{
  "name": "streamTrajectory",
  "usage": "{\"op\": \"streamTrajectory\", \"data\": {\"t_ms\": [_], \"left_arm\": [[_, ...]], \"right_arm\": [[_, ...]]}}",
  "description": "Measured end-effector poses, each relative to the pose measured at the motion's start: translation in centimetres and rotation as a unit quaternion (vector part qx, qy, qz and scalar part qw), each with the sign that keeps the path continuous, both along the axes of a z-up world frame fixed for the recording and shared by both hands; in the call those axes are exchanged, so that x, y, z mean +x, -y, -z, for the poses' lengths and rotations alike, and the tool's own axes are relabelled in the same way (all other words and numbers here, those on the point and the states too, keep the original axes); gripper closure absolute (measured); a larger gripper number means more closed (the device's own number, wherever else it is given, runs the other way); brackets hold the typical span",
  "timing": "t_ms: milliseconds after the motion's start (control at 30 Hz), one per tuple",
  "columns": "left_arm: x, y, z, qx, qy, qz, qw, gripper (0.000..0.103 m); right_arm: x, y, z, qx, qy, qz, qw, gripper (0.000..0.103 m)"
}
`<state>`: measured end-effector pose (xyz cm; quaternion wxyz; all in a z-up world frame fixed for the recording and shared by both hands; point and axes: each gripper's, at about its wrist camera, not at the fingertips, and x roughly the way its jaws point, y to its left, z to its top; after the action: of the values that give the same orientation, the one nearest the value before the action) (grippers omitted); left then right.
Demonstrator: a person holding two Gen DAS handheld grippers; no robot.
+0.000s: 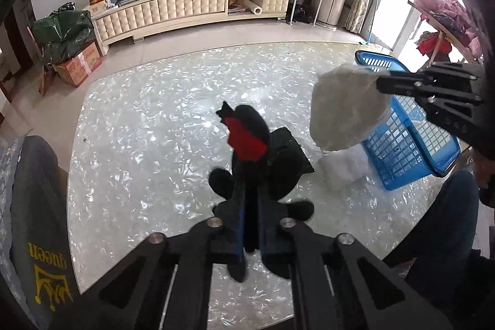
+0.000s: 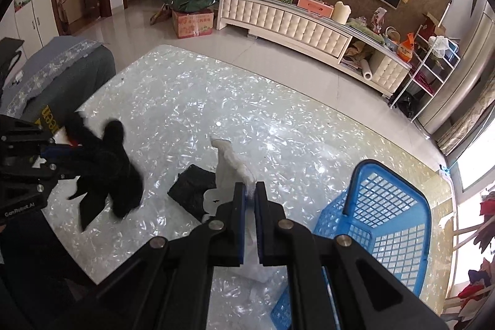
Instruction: Organize soft objects
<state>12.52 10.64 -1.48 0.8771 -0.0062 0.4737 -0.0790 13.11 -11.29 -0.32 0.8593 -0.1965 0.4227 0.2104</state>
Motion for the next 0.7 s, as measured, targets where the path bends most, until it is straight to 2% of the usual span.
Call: {"op": "streamTrajectory", "data": {"t_ms": [367,700], "left_arm": [[-0.8,3.0,-1.7,0.004,0.017,0.026,0.9995,0.102],[-0.6,6.2,-1.8,-0.005,0.013,0.065,0.9978,0.102]], "right_arm": [[-0.3,3.0,-2.7,0.020,0.037,0.031,0.999,0.098],[-0.3,7.2,-4.7,0.019,0.073,0.085,0.994,0.098]]}}
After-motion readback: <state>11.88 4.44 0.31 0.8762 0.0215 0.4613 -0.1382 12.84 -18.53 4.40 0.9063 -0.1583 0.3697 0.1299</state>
